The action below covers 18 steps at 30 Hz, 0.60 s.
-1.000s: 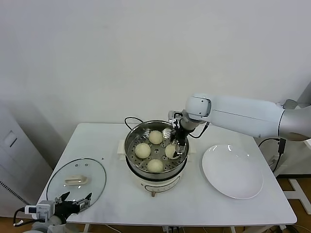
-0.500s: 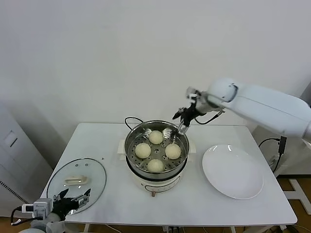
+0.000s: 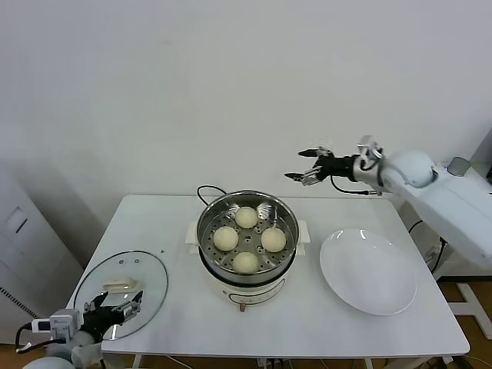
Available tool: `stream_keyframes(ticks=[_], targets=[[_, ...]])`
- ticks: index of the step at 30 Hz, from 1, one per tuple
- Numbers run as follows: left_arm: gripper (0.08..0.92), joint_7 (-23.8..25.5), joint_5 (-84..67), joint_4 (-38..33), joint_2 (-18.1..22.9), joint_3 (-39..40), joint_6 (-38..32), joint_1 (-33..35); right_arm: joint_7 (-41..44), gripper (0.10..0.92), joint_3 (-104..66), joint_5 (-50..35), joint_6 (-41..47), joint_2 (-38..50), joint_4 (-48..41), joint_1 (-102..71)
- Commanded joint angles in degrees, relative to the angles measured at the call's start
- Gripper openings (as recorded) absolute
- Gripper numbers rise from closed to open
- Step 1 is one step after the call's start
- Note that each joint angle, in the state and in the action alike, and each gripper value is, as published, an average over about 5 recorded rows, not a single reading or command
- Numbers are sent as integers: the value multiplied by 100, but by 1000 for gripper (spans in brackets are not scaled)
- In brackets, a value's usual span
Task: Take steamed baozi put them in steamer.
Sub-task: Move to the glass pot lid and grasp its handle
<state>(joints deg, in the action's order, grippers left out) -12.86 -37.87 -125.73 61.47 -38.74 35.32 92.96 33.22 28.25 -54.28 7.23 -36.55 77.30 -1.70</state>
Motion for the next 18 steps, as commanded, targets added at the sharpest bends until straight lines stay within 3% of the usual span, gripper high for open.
stream_keyframes(ticks=[1, 9, 18], targets=[[823, 240, 237, 100, 23, -103, -345, -62, -471, 823, -3865, 79, -1149, 122, 274, -3645], [823, 637, 1145, 303, 121, -335, -675, -4, -768, 823, -5709, 914, -1016, -922, 729, -5438], [823, 982, 3647, 676, 192, -338, -1703, 385, -1130, 823, -6829, 2004, -847, -2138, 1189, -6577]])
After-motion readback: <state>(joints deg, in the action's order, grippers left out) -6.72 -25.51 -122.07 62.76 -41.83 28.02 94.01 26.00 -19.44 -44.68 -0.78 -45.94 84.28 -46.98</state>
